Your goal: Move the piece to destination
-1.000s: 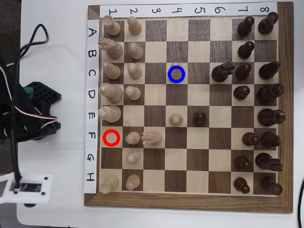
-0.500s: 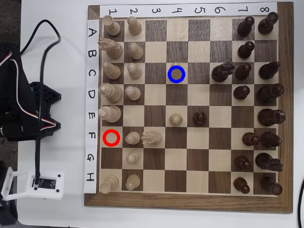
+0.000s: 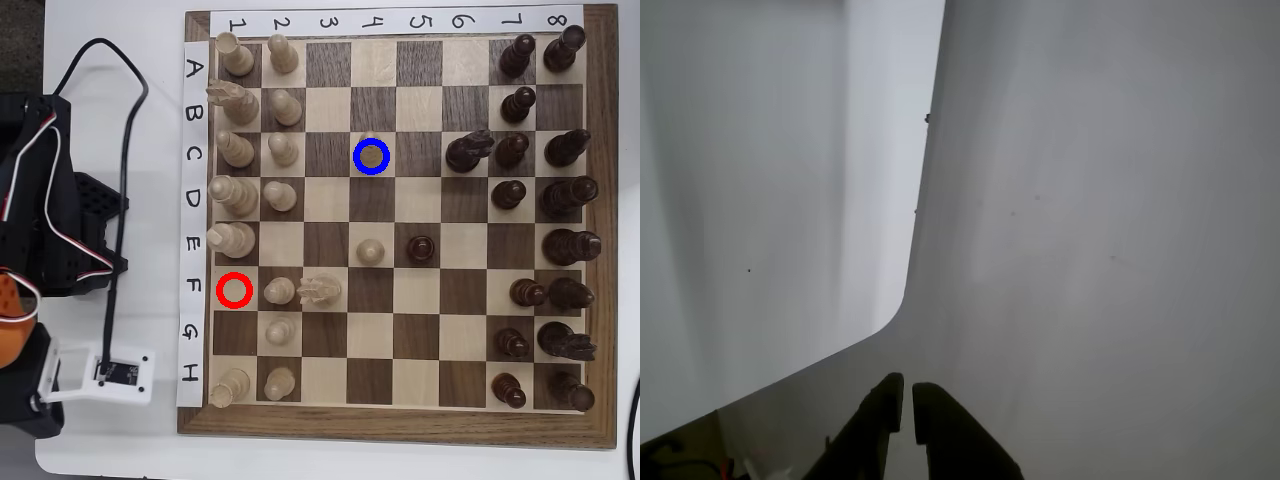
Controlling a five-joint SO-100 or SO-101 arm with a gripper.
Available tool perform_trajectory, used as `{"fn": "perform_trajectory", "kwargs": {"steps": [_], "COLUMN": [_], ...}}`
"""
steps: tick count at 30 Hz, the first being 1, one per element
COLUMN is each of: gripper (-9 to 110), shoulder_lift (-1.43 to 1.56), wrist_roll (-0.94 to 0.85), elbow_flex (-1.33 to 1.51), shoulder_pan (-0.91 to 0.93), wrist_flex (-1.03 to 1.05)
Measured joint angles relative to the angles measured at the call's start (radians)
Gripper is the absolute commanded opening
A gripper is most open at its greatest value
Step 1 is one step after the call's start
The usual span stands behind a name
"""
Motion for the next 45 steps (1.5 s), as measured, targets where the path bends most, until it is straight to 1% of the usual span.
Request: {"fn": "perform_trajectory", "kwargs": {"steps": [6, 11, 17, 26, 33, 37, 41, 45], "gripper": [0, 0, 0, 0, 0, 0, 0, 0], "shoulder_lift": [0.101, 0.135, 0.137, 0.137, 0.137, 0.137, 0.137, 0.137], "wrist_roll": [-0.002, -0.008, 0.0, 0.011, 0.089, 0.107, 0.075, 0.071], "elbow_flex": [0.118, 0.178, 0.199, 0.202, 0.21, 0.23, 0.268, 0.268], "shoulder_pan": [-0.002, 0.014, 0.014, 0.038, 0.044, 0.032, 0.054, 0.069], "wrist_flex": [0.002, 0.051, 0.104, 0.106, 0.103, 0.071, -0.037, -0.052]}}
